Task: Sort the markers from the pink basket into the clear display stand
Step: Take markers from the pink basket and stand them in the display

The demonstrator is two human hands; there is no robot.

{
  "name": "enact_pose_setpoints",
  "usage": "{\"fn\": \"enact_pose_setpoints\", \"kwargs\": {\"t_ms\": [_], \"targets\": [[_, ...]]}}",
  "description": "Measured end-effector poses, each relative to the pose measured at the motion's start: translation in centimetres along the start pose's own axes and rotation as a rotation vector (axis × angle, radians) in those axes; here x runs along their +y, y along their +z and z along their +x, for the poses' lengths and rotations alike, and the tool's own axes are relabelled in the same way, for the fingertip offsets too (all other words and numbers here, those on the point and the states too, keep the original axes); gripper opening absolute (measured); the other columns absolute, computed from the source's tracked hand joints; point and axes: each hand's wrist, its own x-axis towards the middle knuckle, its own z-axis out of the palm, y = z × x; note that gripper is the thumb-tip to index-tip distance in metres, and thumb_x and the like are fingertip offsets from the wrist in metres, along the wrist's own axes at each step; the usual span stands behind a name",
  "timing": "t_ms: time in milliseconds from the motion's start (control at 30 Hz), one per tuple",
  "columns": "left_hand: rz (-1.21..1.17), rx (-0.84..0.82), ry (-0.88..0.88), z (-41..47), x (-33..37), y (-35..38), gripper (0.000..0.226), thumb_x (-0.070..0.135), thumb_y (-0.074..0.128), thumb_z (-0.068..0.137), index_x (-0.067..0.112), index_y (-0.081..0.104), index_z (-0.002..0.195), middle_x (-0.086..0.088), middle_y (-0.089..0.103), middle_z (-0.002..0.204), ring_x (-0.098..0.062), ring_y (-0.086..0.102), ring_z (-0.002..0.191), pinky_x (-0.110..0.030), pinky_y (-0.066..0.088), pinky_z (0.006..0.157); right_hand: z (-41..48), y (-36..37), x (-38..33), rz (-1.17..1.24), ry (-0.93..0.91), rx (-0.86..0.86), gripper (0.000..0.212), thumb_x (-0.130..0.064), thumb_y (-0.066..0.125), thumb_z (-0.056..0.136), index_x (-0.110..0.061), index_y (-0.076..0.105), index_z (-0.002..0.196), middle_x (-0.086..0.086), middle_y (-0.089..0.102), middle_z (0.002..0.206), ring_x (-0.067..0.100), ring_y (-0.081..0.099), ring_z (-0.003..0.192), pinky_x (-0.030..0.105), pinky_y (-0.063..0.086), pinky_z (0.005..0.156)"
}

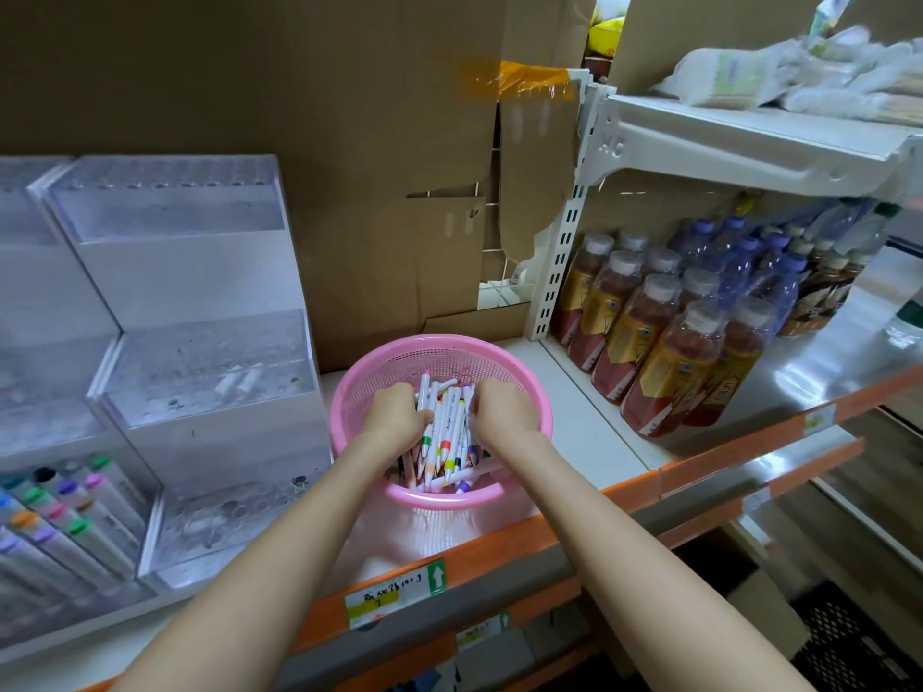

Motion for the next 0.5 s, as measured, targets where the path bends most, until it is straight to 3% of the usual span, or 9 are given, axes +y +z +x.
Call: {"fn": "enact_pose_setpoints", "kwargs": {"t_ms": [100,200,267,400,500], "targets": [[-0.024,0.047,0.013,-0.3,0.2,-0.2,0.009,0.019,0.060,0.091,0.012,0.060,0.096,0.000,0.064,0.083,-0.011,0.060,0.070,-0.020,0.041,0.053,-0.1,-0.3,-0.2,0.072,-0.024,-0.007,0.019,0.000,0.049,0.088,-0.008,0.063,0.098,0.009,0.065,0.092,0.026,0.060,0.081,0.033,0.047,0.064],[-0.056,0.137,0.069,-0.6,0.5,-0.5,0.008,0.015,0.056,0.093,0.009,0.060,0.095,0.005,0.057,0.072,-0.005,0.053,0.061,-0.017,0.032,0.048,-0.2,-0.7,-0.3,0.141,-0.082,0.041,0.021,0.000,0.054,0.087,-0.008,0.060,0.106,0.008,0.065,0.100,0.025,0.060,0.088,0.034,0.049,0.070],[-0.079,0.198,0.157,-0.9,0.6,-0.9,0.014,0.012,0.054,0.093,0.007,0.059,0.105,0.005,0.059,0.076,-0.003,0.052,0.062,-0.013,0.033,0.047,-0.5,-1.2,-0.6,0.222,-0.146,0.088,0.034,-0.001,0.058,0.087,-0.010,0.054,0.119,0.007,0.063,0.108,0.024,0.060,0.094,0.035,0.050,0.075],[-0.144,0.289,0.351,-2.2,0.8,-2.1,0.048,0.002,0.054,0.089,0.012,0.041,0.135,0.002,0.056,0.080,-0.004,0.052,0.062,-0.009,0.038,0.049,-1.3,-2.5,-1.6,0.302,-0.246,0.156,0.062,0.003,0.055,0.083,-0.016,0.040,0.140,0.008,0.063,0.111,0.026,0.061,0.096,0.038,0.051,0.072],[-0.136,0.343,0.434,-3.1,0.8,-3.2,0.066,0.002,0.058,0.084,0.019,0.033,0.143,-0.002,0.064,0.093,-0.014,0.058,0.074,-0.017,0.045,0.064,-2.0,-3.1,-2.5,0.322,-0.288,0.207,0.068,-0.001,0.059,0.081,-0.019,0.038,0.143,0.008,0.060,0.123,0.026,0.058,0.105,0.038,0.050,0.079]]}}
